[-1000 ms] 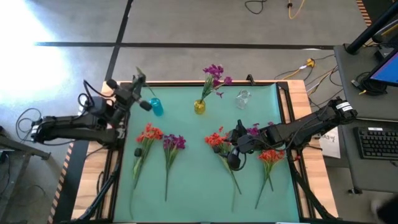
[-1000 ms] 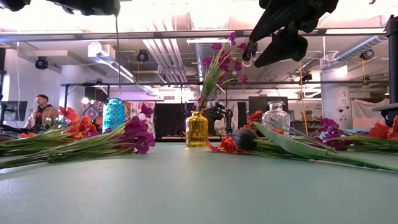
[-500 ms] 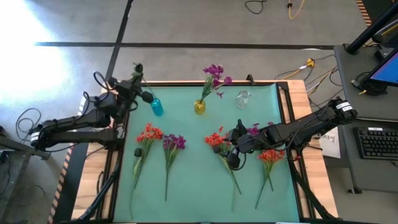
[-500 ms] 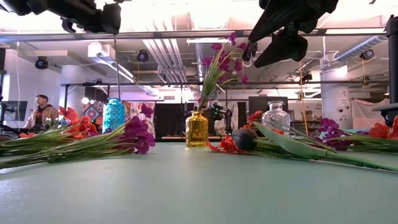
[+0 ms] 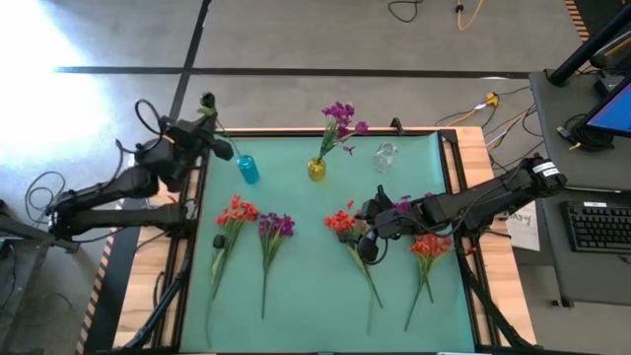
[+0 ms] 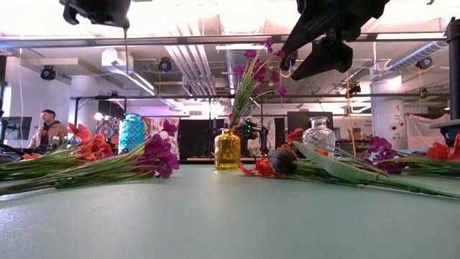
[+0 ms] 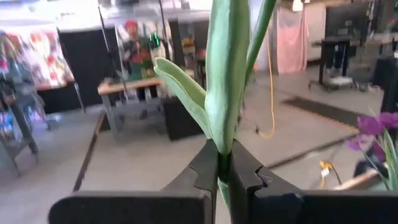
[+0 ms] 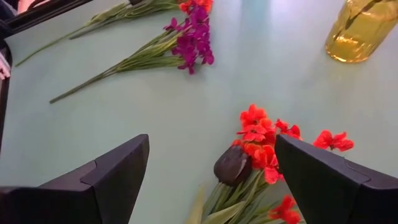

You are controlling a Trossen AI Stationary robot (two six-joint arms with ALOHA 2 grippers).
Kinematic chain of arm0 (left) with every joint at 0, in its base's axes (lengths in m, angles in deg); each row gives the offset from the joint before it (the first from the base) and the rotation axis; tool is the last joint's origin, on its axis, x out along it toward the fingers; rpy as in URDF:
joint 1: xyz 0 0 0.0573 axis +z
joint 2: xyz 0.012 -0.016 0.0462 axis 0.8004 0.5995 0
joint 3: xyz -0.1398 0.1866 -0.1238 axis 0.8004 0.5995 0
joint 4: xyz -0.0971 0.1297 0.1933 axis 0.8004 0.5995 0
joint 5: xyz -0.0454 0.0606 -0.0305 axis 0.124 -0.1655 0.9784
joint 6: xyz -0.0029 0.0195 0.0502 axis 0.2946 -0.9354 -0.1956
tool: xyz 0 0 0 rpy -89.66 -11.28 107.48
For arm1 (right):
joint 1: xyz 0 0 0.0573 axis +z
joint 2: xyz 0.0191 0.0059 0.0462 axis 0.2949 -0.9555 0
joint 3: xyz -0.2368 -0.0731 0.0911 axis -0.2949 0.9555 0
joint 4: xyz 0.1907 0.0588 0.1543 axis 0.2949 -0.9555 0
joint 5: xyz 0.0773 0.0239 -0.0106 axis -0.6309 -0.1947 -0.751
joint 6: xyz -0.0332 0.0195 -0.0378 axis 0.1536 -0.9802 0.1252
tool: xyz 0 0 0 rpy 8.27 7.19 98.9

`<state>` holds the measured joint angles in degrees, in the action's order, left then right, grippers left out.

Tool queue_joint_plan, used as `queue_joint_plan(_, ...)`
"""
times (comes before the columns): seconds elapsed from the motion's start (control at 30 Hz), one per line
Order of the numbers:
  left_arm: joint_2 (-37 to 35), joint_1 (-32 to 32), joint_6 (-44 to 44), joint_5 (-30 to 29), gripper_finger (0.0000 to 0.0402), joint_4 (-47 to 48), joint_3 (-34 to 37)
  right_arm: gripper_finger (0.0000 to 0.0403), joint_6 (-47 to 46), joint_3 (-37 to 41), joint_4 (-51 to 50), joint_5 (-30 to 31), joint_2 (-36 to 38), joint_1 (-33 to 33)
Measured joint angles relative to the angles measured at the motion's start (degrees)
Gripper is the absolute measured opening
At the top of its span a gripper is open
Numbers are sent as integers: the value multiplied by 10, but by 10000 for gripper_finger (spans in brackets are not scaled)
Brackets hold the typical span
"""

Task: Sort flowers into vase by color
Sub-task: Put the middle black flower into the blue vase

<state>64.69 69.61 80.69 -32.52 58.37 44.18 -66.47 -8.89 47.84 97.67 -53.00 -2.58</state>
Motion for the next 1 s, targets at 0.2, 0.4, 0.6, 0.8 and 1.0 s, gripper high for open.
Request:
queue_joint_plan(0.2, 29, 0, 43, 31, 0, 90, -39, 341, 1, 0, 0, 25, 0, 0)
queue_joint_plan(0.4, 41, 1, 32, 30, 0, 52, -26, 341, 1, 0, 0, 25, 0, 0)
queue_joint_plan(0.6, 40, 12, 8, 6, 0, 8, -7, 341, 0, 0, 0, 25, 0, 0)
queue_joint_plan(0.8, 43, 30, 15, 6, 0, 6, 7, 341, -1, 0, 0, 25, 0, 0)
queue_joint_plan(1.0, 54, 33, 19, 17, 0, -10, 11, 341, 0, 0, 0, 25, 0, 0)
